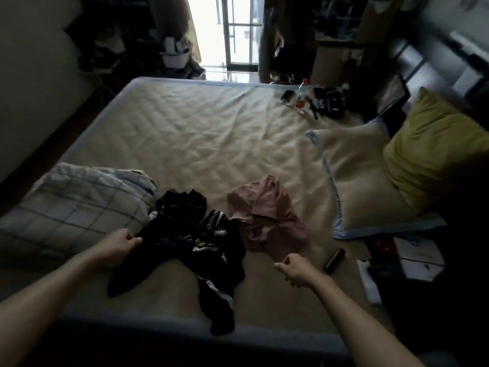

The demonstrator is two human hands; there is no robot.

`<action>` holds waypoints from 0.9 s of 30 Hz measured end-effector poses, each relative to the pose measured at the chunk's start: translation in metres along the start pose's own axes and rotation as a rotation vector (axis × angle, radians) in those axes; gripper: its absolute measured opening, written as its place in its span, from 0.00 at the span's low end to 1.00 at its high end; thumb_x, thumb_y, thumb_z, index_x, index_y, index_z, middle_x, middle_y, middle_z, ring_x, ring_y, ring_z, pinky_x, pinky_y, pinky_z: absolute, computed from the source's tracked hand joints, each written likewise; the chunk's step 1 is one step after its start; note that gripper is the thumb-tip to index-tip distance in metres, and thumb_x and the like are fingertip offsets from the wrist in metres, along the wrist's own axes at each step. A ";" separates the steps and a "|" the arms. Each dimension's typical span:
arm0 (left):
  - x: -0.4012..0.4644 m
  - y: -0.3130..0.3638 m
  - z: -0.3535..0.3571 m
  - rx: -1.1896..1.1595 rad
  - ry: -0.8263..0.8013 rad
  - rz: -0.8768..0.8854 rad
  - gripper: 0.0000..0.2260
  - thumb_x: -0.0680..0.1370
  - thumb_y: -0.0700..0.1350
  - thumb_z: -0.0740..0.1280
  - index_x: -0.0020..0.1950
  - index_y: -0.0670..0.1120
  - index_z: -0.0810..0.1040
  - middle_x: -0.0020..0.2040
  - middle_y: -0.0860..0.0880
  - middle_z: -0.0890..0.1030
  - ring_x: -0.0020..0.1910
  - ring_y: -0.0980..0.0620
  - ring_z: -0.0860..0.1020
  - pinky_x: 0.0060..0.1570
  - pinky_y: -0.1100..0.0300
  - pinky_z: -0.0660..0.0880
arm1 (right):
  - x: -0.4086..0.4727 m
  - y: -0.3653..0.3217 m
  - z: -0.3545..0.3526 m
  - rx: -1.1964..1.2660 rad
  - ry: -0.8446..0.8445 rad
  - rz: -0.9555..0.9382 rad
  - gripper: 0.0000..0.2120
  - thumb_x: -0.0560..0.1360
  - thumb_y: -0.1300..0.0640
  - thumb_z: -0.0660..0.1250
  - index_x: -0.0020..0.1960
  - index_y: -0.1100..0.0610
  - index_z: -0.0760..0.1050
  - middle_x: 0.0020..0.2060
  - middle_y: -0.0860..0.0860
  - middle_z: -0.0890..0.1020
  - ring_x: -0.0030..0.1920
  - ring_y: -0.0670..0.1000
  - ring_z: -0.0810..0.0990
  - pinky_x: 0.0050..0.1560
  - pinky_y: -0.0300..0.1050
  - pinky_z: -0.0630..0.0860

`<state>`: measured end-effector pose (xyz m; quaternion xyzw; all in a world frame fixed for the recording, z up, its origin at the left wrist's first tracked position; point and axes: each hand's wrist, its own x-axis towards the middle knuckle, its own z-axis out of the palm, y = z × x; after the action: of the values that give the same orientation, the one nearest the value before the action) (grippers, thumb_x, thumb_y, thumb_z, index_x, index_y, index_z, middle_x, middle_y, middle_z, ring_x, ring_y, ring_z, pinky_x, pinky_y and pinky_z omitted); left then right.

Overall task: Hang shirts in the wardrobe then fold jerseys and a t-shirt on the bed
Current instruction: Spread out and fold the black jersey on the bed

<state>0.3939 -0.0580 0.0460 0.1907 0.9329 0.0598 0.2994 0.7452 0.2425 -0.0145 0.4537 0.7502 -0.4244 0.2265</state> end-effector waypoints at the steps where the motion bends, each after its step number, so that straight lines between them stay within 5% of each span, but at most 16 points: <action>1: 0.004 -0.018 0.006 -0.007 0.000 -0.053 0.17 0.81 0.50 0.67 0.34 0.44 0.76 0.31 0.48 0.79 0.33 0.49 0.77 0.32 0.58 0.66 | 0.009 -0.010 0.009 -0.038 -0.022 -0.005 0.19 0.78 0.42 0.65 0.37 0.55 0.73 0.33 0.56 0.81 0.31 0.54 0.77 0.32 0.41 0.72; 9: 0.090 -0.067 0.041 0.070 -0.142 -0.038 0.12 0.80 0.55 0.66 0.45 0.47 0.72 0.47 0.47 0.80 0.46 0.48 0.77 0.43 0.56 0.71 | 0.100 -0.095 0.070 -0.177 -0.076 0.024 0.19 0.75 0.39 0.65 0.36 0.52 0.70 0.36 0.53 0.80 0.35 0.54 0.78 0.41 0.48 0.78; 13: 0.151 -0.074 0.055 0.054 -0.242 0.011 0.12 0.80 0.56 0.65 0.47 0.47 0.72 0.48 0.48 0.79 0.47 0.49 0.78 0.45 0.55 0.73 | 0.139 -0.139 0.106 -0.150 -0.104 0.067 0.17 0.76 0.41 0.67 0.38 0.52 0.69 0.37 0.51 0.79 0.37 0.51 0.77 0.39 0.43 0.71; 16: 0.183 -0.077 0.077 0.050 -0.321 0.088 0.11 0.80 0.55 0.65 0.49 0.48 0.71 0.49 0.49 0.79 0.49 0.49 0.77 0.46 0.55 0.73 | 0.166 -0.160 0.139 -0.129 -0.124 0.093 0.22 0.75 0.41 0.68 0.58 0.57 0.71 0.55 0.54 0.79 0.55 0.55 0.80 0.49 0.45 0.73; 19: 0.208 -0.078 0.104 0.083 -0.388 0.176 0.10 0.81 0.54 0.65 0.53 0.49 0.70 0.51 0.49 0.77 0.49 0.51 0.77 0.48 0.55 0.76 | 0.190 -0.175 0.171 -0.181 -0.061 0.075 0.34 0.76 0.44 0.69 0.74 0.55 0.59 0.70 0.55 0.67 0.65 0.58 0.75 0.59 0.51 0.74; 23: 0.230 -0.073 0.139 0.146 -0.283 0.155 0.22 0.80 0.55 0.65 0.69 0.46 0.66 0.64 0.45 0.73 0.63 0.43 0.75 0.58 0.47 0.76 | 0.224 -0.187 0.206 -0.265 0.049 0.005 0.38 0.77 0.47 0.67 0.79 0.51 0.51 0.77 0.50 0.57 0.66 0.60 0.75 0.57 0.53 0.76; 27: 0.249 -0.074 0.158 0.169 -0.154 0.129 0.28 0.81 0.54 0.65 0.77 0.46 0.60 0.67 0.43 0.72 0.64 0.42 0.75 0.57 0.48 0.75 | 0.254 -0.188 0.227 -0.360 -0.007 0.010 0.34 0.78 0.49 0.67 0.78 0.54 0.55 0.72 0.52 0.65 0.65 0.61 0.76 0.56 0.53 0.75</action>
<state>0.2759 -0.0287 -0.2332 0.2788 0.8947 -0.0148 0.3487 0.4480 0.1327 -0.2392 0.4079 0.8110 -0.2837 0.3089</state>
